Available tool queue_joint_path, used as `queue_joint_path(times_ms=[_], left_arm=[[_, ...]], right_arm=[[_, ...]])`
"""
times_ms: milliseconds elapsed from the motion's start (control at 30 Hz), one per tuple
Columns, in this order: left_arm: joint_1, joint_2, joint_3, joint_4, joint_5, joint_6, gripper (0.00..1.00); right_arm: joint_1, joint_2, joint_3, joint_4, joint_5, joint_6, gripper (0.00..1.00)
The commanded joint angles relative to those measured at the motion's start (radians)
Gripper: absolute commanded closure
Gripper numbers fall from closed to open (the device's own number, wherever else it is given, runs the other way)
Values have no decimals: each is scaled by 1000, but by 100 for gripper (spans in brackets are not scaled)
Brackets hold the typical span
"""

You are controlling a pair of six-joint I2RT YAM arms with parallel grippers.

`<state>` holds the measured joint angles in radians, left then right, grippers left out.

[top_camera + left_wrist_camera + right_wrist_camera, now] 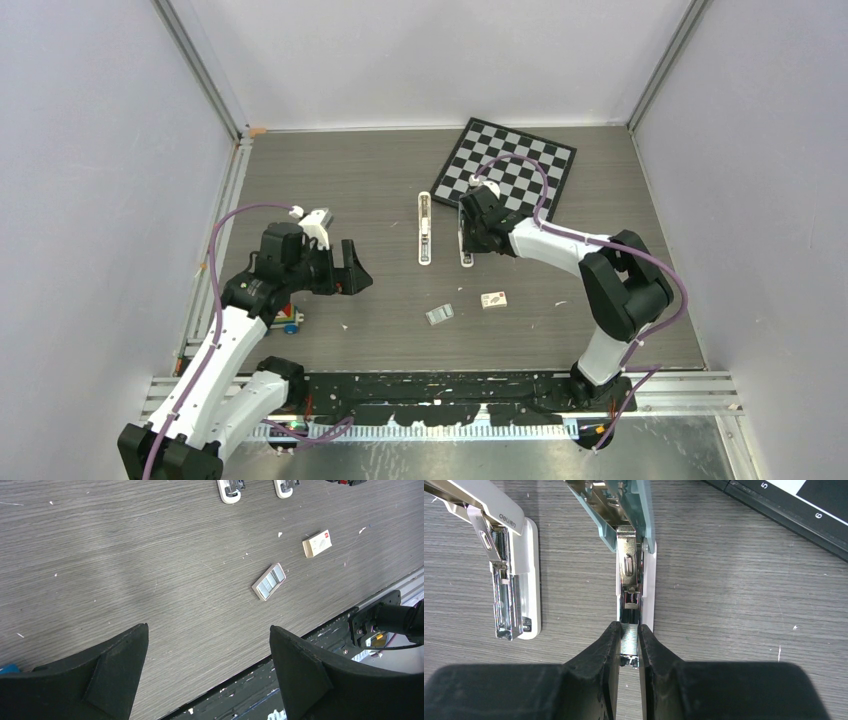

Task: Load the staples into the stapler

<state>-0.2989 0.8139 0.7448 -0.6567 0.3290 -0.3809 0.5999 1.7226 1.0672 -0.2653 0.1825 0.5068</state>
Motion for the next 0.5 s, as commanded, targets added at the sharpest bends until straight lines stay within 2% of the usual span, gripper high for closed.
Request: queue_joint_path(times_ms=[0,467], left_arm=[[-2,-2,-1,11,13,14,8],[-2,-2,0,10,15,14,8]], right_arm=[[-4,9,3,26,2,4,78],[-3,15,30,-11,-15,-2,73]])
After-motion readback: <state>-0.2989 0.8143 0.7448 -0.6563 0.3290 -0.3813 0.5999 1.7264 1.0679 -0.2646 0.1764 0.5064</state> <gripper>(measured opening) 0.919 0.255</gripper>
